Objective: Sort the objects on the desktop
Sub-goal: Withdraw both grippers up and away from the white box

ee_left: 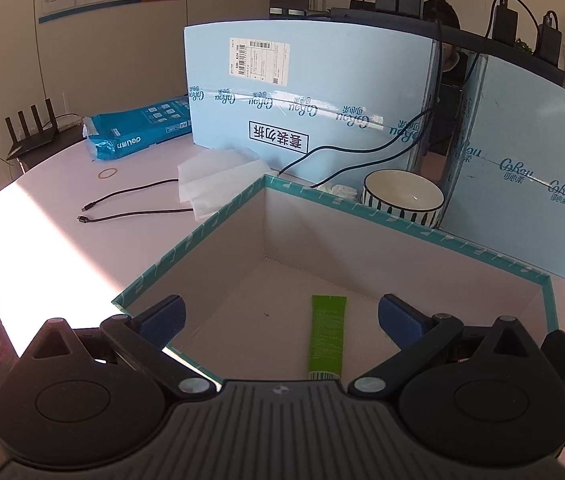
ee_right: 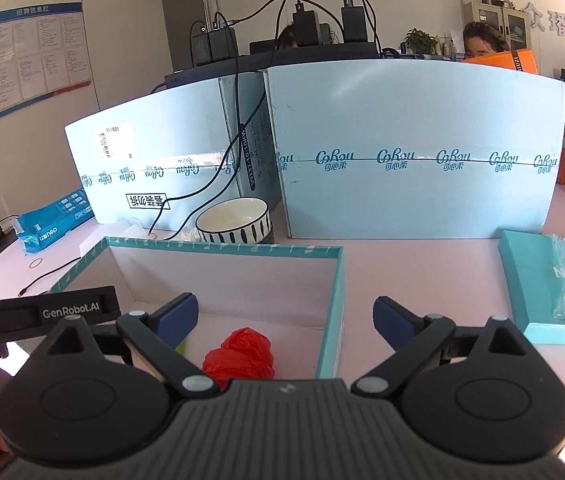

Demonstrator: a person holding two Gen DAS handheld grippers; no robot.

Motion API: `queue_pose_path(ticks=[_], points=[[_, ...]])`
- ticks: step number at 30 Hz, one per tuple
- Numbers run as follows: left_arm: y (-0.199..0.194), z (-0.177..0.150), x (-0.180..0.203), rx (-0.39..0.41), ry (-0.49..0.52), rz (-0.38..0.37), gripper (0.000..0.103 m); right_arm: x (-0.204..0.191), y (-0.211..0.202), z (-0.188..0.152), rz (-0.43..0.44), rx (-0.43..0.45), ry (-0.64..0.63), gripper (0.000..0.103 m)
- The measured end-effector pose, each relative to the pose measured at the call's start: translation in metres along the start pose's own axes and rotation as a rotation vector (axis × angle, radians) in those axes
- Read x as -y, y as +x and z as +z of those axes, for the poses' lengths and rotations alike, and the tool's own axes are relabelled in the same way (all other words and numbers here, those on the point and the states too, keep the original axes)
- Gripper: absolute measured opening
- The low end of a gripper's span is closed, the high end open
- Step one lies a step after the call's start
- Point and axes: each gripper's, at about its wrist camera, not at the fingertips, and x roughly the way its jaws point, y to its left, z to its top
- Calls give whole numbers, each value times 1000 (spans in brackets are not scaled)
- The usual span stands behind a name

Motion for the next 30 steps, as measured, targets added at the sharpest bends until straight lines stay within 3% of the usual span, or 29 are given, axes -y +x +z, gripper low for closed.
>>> queue_pose_path(ticks=[30], points=[[-28,-23,113,27,84,-79,103,117,-21,-3,-131,-24,85,99]])
